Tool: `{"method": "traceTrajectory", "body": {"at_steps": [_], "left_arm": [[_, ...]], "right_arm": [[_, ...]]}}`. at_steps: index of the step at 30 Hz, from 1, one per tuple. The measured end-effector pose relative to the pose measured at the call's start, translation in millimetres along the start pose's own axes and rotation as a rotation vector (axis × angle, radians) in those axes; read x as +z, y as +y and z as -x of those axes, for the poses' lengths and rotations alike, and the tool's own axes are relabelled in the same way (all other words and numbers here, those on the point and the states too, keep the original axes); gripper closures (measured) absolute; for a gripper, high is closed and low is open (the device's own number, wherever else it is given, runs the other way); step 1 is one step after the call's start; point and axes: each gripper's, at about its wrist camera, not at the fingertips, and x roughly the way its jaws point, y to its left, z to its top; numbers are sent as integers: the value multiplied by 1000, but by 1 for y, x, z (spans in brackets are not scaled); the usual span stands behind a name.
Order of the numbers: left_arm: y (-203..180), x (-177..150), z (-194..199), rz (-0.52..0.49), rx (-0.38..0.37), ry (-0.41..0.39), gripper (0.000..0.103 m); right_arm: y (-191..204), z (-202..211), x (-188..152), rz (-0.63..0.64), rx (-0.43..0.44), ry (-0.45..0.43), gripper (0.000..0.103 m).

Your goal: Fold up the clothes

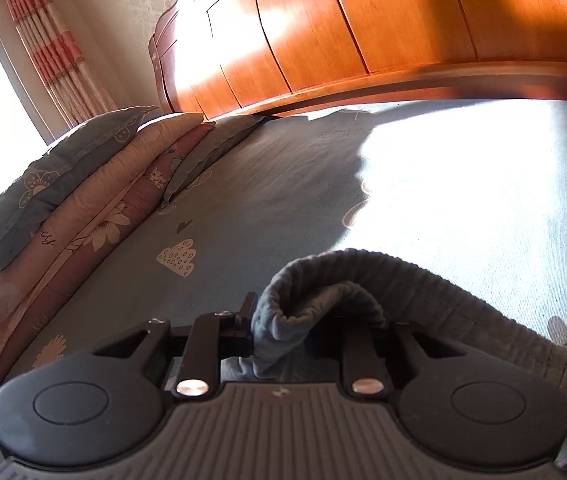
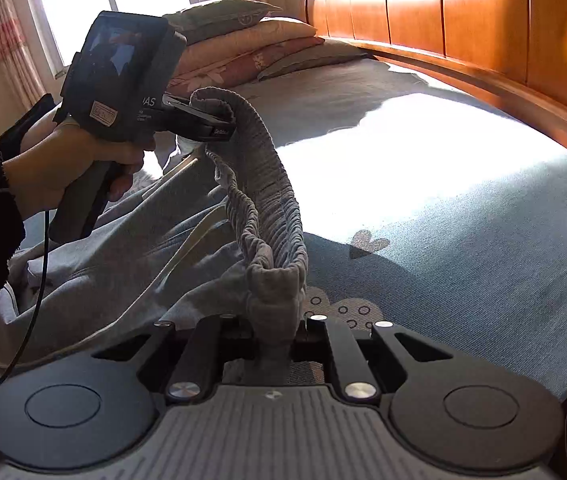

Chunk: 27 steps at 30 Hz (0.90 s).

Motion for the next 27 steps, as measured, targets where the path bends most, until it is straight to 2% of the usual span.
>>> {"method": "traceTrajectory", "body": {"at_steps": [8, 10, 12, 13, 14, 16, 18, 20, 23, 25, 27], "left_arm": [[-26, -9, -35, -26, -28, 72, 81], [-33, -12, -43, -32, -34, 93, 77], [-38, -15, -50, -34, -41, 110, 72], [-36, -17, -49, -22, -44, 108, 72], [-35, -19, -46, -13, -46, 107, 67], [-28, -20, -32, -8, -47, 105, 62], [-18, -21, -12, -29, -47, 88, 48], [-6, -25, 12, -54, -41, 69, 39], [16, -37, 52, -56, -30, 59, 37], [30, -56, 87, -46, -21, 60, 36], [43, -77, 119, -30, -11, 66, 31]], "right_arm": [[-32, -20, -13, -65, -86, 18, 87], [-41, -25, -9, -47, -98, 50, 84], [-43, -23, -17, -65, -106, 97, 74], [-42, -23, -20, -58, -113, 105, 73], [-40, -23, -23, -51, -119, 113, 71], [-40, -20, -28, -53, -122, 118, 63], [-42, -12, -28, -70, -130, 102, 59], [-43, -4, -25, -81, -139, 77, 53], [-45, 11, -16, -88, -152, 25, 43], [-39, 23, -13, -58, -128, -17, 39], [-23, 27, -16, -1, -87, -28, 36]]}}
